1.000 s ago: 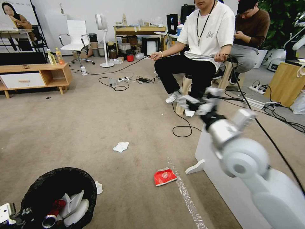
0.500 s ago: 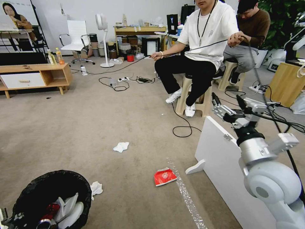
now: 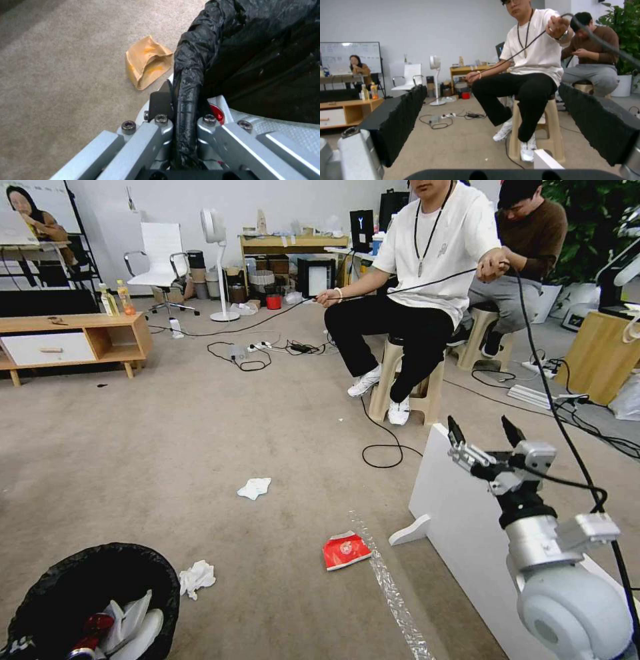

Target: Pick up the trash bin and place the garbage on the floor into it.

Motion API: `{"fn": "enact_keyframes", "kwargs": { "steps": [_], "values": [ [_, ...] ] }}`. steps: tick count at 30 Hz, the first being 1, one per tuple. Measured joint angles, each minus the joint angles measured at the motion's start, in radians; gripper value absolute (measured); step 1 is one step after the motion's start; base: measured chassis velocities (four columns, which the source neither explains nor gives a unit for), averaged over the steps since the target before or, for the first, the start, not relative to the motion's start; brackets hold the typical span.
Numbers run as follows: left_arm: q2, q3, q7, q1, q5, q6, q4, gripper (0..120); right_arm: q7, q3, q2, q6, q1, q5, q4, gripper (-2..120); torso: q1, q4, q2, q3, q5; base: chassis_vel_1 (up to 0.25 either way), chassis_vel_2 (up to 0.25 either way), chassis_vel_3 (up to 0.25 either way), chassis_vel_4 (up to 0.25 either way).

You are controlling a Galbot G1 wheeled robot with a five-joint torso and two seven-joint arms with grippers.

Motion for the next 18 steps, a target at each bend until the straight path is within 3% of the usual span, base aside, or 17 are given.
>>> {"fn": "enact_keyframes", "kwargs": {
  "steps": [18],
  "values": [
    [-0.010, 0.029, 0.009, 0.000, -0.012, 0.000, -0.017, 3, -0.018, -0.005, 0.020, 0.038, -0.084, -0.074, -0.002, 100, 0.000, 0.0000, 0.000, 0.000, 0.0001, 0.000, 0.000, 0.000, 0.000]
  ]
}}
